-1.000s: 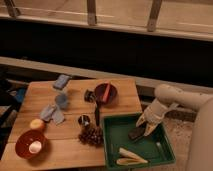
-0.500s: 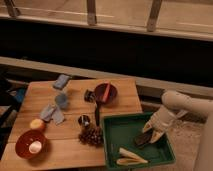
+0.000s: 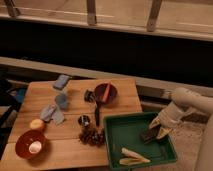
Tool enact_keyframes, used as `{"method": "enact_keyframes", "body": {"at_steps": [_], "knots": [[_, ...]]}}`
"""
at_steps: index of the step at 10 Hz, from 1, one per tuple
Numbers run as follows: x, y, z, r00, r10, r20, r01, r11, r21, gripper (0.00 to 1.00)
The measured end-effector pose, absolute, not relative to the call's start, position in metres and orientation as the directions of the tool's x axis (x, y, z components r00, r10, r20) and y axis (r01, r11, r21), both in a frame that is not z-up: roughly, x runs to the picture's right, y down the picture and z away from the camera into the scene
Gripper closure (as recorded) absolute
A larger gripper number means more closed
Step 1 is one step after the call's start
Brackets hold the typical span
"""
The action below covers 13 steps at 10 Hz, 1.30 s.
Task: Wipe tray with eraser
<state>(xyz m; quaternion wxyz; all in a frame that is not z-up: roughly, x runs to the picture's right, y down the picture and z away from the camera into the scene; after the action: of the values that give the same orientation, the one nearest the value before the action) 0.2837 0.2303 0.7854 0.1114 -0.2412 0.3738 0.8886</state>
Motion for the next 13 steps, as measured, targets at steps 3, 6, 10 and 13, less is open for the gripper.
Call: {"method": "enact_keyframes", "body": {"at_steps": [3,6,10,13], "knots": [[0.233,0.212,0.806,-0.834,0.044,-0.550,-0.425,-0.686,0.591,1.00],[0.193,0.212,0.813,-0.819,0.055,-0.571,-0.459,-0.660,0.595,1.00],[0.202,0.229,0.797,-0.835,0.060,-0.546,-0.458,-0.626,0.631,1.00],[0.249,0.246,0.780,-0.854,0.062,-0.517,-0.441,-0.613,0.655,1.00]]}}
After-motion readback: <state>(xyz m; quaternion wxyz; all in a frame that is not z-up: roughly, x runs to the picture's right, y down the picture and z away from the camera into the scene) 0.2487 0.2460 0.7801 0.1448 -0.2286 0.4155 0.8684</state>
